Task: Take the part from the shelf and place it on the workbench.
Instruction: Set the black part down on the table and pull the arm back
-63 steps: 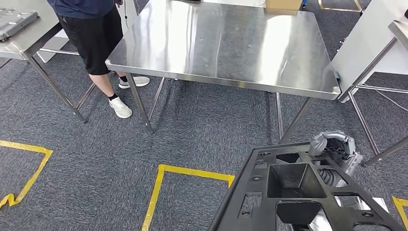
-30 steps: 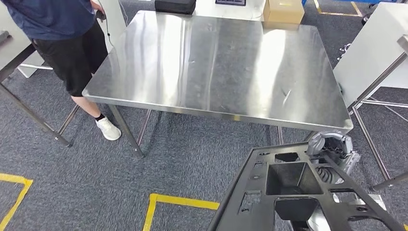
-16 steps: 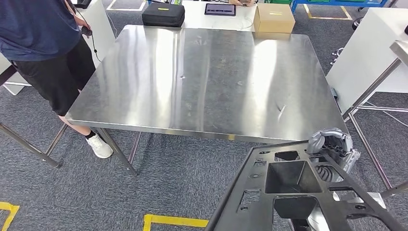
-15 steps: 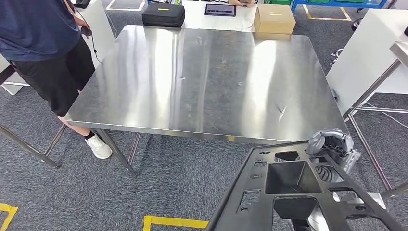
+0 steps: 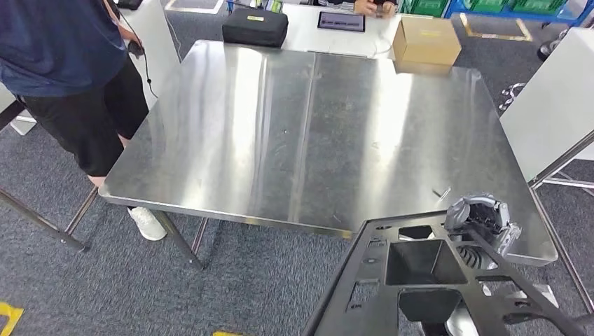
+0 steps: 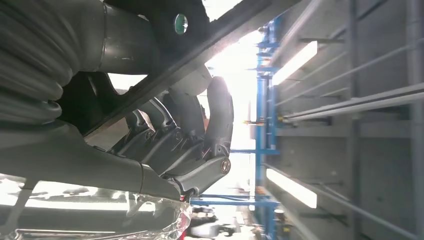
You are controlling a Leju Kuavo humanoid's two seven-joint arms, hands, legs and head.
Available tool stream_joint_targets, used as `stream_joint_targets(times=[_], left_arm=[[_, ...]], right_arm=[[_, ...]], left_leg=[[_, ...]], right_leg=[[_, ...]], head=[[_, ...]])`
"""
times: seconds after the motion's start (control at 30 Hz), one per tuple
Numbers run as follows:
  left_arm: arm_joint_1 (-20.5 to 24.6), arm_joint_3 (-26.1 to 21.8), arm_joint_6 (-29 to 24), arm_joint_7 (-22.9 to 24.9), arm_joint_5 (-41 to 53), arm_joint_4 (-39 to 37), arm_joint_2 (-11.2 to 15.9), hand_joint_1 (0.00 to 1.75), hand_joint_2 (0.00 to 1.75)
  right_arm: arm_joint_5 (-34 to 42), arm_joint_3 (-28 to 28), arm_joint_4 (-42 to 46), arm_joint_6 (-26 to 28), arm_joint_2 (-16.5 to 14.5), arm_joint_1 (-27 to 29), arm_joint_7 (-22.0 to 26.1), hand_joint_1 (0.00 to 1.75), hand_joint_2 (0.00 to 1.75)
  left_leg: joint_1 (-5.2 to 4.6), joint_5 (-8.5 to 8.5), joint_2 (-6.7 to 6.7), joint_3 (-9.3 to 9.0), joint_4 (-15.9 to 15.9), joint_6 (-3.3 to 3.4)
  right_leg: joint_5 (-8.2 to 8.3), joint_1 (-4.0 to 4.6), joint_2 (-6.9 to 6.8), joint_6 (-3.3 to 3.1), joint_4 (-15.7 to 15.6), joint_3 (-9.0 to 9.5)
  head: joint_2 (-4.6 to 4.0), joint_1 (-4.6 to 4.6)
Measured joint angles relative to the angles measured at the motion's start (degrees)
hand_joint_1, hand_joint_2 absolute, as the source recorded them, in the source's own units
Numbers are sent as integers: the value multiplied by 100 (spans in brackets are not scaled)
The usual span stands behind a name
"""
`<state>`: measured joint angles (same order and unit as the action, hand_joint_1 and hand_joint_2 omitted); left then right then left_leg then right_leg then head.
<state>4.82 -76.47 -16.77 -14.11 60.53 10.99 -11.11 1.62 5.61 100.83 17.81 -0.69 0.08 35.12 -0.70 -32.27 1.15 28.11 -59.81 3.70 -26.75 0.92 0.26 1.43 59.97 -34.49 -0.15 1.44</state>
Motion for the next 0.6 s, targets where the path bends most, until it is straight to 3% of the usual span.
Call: stream_joint_targets(times=[0.03, 0.1, 0.13, 0.2, 0.27, 0.37, 0.43, 0.5, 0.57, 0.6], left_arm=[[2, 0, 3, 0, 2, 1, -2, 0, 175], [13, 1, 7, 0, 3, 2, -5, 0, 175], [21, 2, 7, -1, 4, 3, -3, 0, 175], [35, 3, 7, -1, 3, 4, 2, 0, 175], [33, 4, 6, -1, 2, 5, 8, 0, 175], [30, 4, 5, -1, 2, 5, 10, 0, 175], [23, 3, 4, 2, 2, 5, 14, 0, 175], [4, 2, 6, 7, 1, 3, 23, 0, 175], [-6, 3, -6, 25, -1, 2, 26, 0, 175], [-2, 3, -24, 50, 1, 3, 27, 0, 175]], right_arm=[[-1, 1, 16, 2, 1, 7, -1, 175, 175], [-4, -1, 52, 3, 2, 12, 3, 175, 175], [-4, -3, 61, 4, 1, 10, 5, 175, 175], [-7, -3, 70, 4, -8, 13, 4, 175, 175], [-10, 0, 72, 3, -17, 16, 2, 175, 175], [-11, 1, 72, 3, -19, 20, 2, 175, 175], [-15, 1, 72, 3, -20, 29, -1, 175, 175], [-24, 2, 71, 3, -28, 39, -10, 175, 175], [-39, 8, 71, 0, -38, 35, -26, 175, 175], [-49, 13, 74, -2, -39, 26, -34, 175, 175]], left_leg=[[5, 7, -6, -62, 2, -36], [11, 60, -37, -78, -115, -87], [17, 79, -48, 12, -288, -112], [47, -27, -62, 411, -870, -180], [78, -214, -64, 780, -1308, -237], [88, -301, -65, 897, -1420, -257], [123, -390, -72, 1082, -1403, -309], [195, 224, -127, 1232, -770, -375], [212, 896, -161, 1202, -176, -328], [197, 866, -144, 1169, -166, -263]], right_leg=[[-35, 15, -3, -63, -62, 51], [-62, -38, 21, -140, -223, 261], [-79, -75, 29, -172, -285, 376], [-152, -123, 34, -209, -353, 554], [-224, -143, 37, -211, -359, 623], [-249, -148, 39, -203, -359, 645], [-335, -178, 51, -171, -359, 746], [-634, -222, 65, -31, -359, 1044], [-855, -231, 67, 119, -434, 1262], [-871, -229, 64, 160, -507, 1286]], head=[[0, -4], [0, -1], [0, -5], [0, -20], [0, -29], [0, -31], [0, -29], [0, -59], [0, -70], [0, -64]])
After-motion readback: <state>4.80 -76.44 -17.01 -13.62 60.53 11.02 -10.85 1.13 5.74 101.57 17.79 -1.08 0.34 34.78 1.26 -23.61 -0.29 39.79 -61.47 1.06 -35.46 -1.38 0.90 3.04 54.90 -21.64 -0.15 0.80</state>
